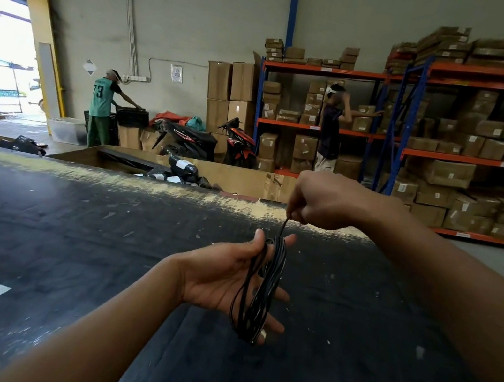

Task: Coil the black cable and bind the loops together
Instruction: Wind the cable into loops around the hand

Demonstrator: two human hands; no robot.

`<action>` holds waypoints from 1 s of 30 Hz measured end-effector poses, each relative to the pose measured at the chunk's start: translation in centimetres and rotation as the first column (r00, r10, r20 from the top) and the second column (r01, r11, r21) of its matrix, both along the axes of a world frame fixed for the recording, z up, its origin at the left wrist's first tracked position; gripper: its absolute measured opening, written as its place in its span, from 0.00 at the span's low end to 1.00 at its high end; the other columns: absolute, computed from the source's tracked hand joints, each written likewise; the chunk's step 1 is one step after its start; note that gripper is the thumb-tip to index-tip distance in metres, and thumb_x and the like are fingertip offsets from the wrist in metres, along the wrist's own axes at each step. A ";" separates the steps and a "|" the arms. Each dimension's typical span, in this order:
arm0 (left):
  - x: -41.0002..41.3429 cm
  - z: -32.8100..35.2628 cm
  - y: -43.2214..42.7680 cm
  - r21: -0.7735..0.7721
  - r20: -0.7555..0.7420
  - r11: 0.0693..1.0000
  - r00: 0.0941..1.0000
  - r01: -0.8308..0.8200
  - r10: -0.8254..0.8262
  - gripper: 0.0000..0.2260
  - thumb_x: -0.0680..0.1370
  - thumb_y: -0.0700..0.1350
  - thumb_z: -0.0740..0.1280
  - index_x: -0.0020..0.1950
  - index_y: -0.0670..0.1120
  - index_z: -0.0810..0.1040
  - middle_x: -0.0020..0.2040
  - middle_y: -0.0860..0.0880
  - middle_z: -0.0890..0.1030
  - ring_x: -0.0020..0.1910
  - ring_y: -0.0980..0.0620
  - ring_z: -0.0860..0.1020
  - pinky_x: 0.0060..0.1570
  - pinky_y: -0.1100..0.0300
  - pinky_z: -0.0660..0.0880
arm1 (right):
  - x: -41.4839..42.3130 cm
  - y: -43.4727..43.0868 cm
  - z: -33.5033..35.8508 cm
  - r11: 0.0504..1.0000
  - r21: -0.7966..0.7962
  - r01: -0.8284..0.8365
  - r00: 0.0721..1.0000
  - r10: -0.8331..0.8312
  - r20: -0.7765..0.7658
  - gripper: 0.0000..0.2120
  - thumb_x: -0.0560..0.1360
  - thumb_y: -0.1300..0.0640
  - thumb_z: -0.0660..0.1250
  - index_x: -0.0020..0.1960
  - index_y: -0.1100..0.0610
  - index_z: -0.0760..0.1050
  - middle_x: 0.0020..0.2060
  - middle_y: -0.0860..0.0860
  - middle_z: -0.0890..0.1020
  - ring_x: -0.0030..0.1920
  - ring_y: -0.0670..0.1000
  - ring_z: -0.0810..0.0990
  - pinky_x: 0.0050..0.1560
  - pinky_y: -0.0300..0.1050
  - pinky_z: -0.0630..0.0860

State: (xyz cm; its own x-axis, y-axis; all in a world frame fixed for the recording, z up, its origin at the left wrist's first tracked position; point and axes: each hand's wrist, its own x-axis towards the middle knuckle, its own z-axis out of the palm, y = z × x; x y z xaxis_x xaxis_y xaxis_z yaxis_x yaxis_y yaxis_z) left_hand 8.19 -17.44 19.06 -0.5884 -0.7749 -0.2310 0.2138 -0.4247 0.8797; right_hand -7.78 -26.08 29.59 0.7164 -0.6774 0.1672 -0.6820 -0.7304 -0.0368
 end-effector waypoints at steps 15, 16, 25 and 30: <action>1.0 0.8 -1.3 -0.090 -0.052 0.986 0.990 -0.138 0.133 0.34 0.77 0.66 0.55 0.76 0.46 0.64 0.77 0.31 0.54 0.66 0.26 0.68 0.64 0.27 0.63 | 0.8 5.4 -4.3 0.917 -0.388 0.090 0.887 0.103 0.450 0.08 0.76 0.53 0.65 0.45 0.55 0.81 0.39 0.53 0.84 0.39 0.55 0.81 0.40 0.52 0.81; 1.0 0.8 -1.4 -0.101 -0.060 0.985 0.990 -0.137 0.131 0.33 0.77 0.66 0.53 0.75 0.46 0.65 0.77 0.31 0.55 0.67 0.25 0.66 0.66 0.26 0.60 | 0.8 5.6 -4.7 0.925 -0.370 0.083 0.870 0.113 0.479 0.09 0.77 0.52 0.64 0.46 0.55 0.81 0.38 0.52 0.83 0.38 0.54 0.81 0.40 0.52 0.81; 0.5 0.7 -1.9 -0.139 -0.139 0.964 0.969 -0.225 0.206 0.31 0.79 0.64 0.53 0.74 0.46 0.67 0.64 0.36 0.77 0.61 0.36 0.77 0.58 0.36 0.75 | 0.5 6.3 -6.9 0.960 -0.261 0.102 0.756 0.096 0.647 0.08 0.77 0.54 0.65 0.51 0.56 0.81 0.43 0.52 0.86 0.42 0.54 0.84 0.44 0.53 0.81; 0.1 0.0 -3.0 -0.140 -0.129 0.962 0.968 -0.234 0.216 0.31 0.78 0.65 0.52 0.72 0.46 0.71 0.63 0.37 0.78 0.65 0.36 0.71 0.66 0.36 0.63 | 0.8 6.1 -7.6 0.972 -0.198 0.124 0.727 0.047 0.685 0.08 0.77 0.55 0.65 0.50 0.58 0.80 0.44 0.54 0.86 0.42 0.56 0.84 0.44 0.56 0.81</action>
State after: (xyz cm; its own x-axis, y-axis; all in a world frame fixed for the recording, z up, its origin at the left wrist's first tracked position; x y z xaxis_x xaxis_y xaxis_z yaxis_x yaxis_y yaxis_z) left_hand 8.27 -20.41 19.05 -0.4098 -0.9112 -0.0423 0.3883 -0.2162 0.8958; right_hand -6.99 -19.98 22.02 0.3246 -0.5871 0.7416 -0.5615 -0.7505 -0.3484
